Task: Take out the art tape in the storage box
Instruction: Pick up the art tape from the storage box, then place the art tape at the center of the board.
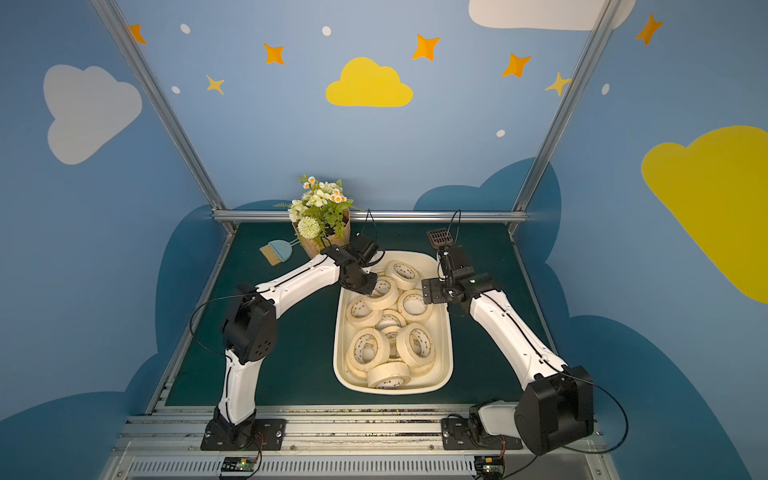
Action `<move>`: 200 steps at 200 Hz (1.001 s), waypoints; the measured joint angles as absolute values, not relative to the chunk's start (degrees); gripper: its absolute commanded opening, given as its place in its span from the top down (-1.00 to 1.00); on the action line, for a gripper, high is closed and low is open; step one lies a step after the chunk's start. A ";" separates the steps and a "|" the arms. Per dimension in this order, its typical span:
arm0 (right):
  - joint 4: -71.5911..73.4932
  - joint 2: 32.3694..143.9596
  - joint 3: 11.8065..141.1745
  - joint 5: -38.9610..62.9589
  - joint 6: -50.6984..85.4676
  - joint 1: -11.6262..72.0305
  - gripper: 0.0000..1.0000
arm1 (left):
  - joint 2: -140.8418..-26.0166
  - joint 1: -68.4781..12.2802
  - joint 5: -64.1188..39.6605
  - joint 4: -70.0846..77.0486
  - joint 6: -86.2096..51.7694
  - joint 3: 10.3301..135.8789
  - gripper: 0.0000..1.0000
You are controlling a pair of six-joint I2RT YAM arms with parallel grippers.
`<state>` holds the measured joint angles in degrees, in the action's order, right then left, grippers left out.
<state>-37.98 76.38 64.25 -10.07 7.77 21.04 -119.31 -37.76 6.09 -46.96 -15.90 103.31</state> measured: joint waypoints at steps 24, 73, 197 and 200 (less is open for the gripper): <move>-37.98 76.38 64.25 -10.09 7.73 21.04 -0.96 | -117.25 -38.68 6.96 -49.39 -15.42 103.39 0.93; -37.98 76.40 64.25 -10.59 7.64 21.04 -0.96 | -107.83 -39.11 11.90 -53.87 -14.57 105.12 0.93; -37.98 77.23 64.25 -10.04 8.19 21.04 -0.96 | -87.48 11.40 15.20 -33.61 -21.10 60.29 0.93; -37.98 77.25 64.25 -10.00 8.23 21.04 -0.96 | -87.94 11.99 15.20 -33.06 -21.28 59.99 0.93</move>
<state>-37.98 77.25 64.25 -10.00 8.23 21.04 -87.94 11.99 15.20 -33.06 -21.28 59.99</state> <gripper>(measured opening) 0.979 0.149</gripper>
